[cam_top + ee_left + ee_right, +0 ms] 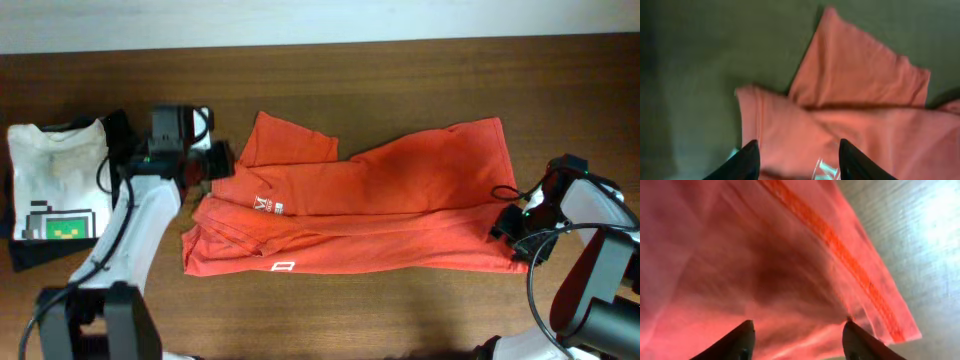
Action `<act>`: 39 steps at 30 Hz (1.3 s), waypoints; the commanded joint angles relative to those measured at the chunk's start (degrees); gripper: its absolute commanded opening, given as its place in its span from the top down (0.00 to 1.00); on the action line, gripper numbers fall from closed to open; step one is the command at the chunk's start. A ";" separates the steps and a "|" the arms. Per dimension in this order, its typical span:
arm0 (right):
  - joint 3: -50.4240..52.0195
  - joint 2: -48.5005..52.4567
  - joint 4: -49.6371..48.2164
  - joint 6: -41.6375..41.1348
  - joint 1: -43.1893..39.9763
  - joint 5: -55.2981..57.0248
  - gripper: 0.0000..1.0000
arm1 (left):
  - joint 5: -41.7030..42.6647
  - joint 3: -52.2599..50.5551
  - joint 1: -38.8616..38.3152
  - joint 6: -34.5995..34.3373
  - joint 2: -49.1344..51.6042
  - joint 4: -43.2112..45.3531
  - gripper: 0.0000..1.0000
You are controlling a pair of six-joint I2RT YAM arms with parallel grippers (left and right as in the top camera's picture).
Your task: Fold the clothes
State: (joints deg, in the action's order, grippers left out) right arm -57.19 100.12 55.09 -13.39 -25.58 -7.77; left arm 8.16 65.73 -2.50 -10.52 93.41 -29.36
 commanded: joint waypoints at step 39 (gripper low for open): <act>-12.90 16.83 -55.71 4.13 11.61 8.63 0.34 | 0.44 49.44 -4.26 3.78 37.13 -15.93 0.99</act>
State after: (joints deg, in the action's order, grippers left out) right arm -69.49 114.52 2.33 -8.84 -13.89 0.01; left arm 8.99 114.30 -6.20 -6.87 130.10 -42.19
